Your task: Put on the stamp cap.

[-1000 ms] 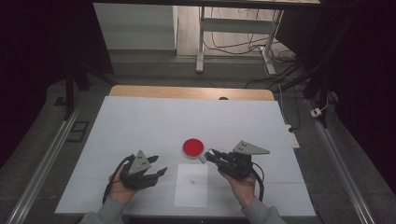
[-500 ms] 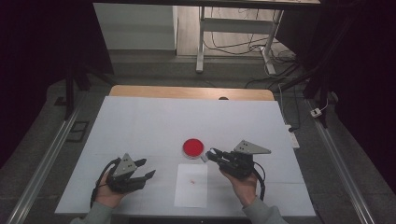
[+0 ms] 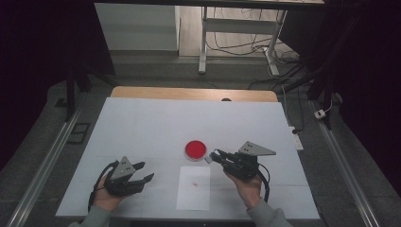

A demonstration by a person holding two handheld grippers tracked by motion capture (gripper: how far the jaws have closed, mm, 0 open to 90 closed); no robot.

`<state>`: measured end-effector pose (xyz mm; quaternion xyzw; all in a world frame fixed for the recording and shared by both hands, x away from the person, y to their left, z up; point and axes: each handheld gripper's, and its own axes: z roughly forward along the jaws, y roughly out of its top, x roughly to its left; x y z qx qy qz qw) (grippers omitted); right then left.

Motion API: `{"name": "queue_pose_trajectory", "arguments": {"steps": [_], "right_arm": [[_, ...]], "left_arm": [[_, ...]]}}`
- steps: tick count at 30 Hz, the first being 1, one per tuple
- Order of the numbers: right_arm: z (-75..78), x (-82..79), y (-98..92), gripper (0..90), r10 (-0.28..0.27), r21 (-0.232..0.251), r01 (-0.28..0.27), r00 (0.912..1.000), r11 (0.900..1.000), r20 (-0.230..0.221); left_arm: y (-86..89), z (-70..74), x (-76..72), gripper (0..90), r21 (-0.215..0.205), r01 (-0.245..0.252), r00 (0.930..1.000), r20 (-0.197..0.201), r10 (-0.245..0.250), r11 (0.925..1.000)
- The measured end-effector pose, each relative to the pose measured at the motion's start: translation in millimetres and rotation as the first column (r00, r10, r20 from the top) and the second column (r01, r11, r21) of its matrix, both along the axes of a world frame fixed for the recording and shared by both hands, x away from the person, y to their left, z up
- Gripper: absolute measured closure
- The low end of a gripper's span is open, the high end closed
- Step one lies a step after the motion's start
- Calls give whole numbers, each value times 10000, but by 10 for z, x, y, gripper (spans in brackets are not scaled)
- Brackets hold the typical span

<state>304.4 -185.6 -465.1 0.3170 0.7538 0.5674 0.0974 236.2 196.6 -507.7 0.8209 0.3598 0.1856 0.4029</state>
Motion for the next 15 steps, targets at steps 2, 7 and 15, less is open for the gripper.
{"name": "queue_pose_trajectory", "arguments": {"steps": [2,7,15], "right_arm": [[4,-1,-2,753,-1,-13,1,10000,10000,29],[8,1,-10,754,-9,-41,9,10000,10000,64],[5,31,-44,753,-164,-69,165,9998,9998,113]], "left_arm": [[6,-1,2,448,-26,-10,10000,-32,10,10000],[20,-2,7,447,-90,-30,10000,-64,29,10000],[29,-3,12,444,-91,-52,10000,-64,51,9999]]}}
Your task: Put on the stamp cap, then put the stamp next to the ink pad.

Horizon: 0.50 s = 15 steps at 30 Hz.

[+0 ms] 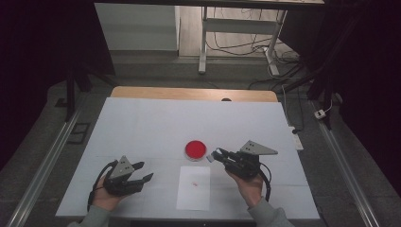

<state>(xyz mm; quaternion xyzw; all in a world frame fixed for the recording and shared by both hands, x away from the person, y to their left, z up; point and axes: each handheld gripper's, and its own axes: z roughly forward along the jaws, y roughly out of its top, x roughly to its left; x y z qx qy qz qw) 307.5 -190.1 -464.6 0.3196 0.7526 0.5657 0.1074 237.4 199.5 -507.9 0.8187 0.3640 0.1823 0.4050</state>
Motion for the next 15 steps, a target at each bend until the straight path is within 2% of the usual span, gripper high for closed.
{"name": "queue_pose_trajectory", "arguments": {"steps": [8,15], "right_arm": [[-57,107,-89,753,-450,-303,450,9990,9985,-10],[-94,177,-98,753,-614,-694,620,9981,9957,106]], "left_arm": [[0,0,6,441,45,5,10000,-5,-5,10000],[-4,-1,7,441,72,8,10000,-9,-8,10000]]}}
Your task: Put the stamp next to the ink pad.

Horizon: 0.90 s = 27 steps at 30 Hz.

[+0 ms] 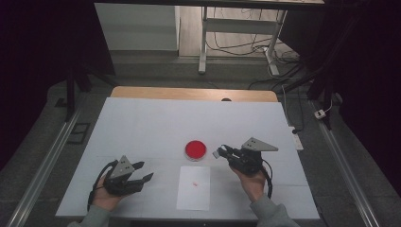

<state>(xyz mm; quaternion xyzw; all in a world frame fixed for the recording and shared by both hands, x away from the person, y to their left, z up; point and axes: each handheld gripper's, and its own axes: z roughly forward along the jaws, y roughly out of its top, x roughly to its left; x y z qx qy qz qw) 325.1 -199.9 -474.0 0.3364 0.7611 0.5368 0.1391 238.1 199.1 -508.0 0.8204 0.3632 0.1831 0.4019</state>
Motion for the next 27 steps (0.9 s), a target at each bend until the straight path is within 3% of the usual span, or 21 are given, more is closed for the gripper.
{"name": "queue_pose_trajectory", "arguments": {"steps": [12,27], "right_arm": [[-142,173,104,752,-117,-1011,120,9999,9948,37],[-327,297,237,749,27,-2185,-108,9993,9758,-372]], "left_arm": [[7,-6,9,439,24,23,10000,-60,-22,10000],[10,-13,12,436,33,9,10000,-93,-9,10000]]}}
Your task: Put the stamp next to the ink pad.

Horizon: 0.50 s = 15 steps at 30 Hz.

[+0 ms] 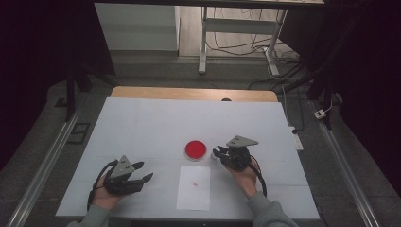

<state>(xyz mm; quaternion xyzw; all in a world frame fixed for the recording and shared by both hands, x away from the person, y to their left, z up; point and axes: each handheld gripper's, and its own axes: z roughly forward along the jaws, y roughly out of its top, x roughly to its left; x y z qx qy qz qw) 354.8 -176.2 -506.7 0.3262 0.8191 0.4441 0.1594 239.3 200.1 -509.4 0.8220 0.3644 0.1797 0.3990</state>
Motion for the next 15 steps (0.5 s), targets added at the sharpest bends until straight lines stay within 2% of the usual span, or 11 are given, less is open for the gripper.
{"name": "queue_pose_trajectory", "arguments": {"steps": [4,9,15], "right_arm": [[-34,19,22,747,53,-205,-55,9999,9998,-109],[-42,25,31,740,103,-189,-104,9999,9998,-66],[-48,28,36,673,117,-203,-118,9999,9997,-31]], "left_arm": [[0,-1,0,432,6,-5,10000,-1,5,10000],[-2,1,-3,430,0,-13,10000,10,13,10000],[1,1,-3,429,0,-17,10000,10,17,10000]]}}
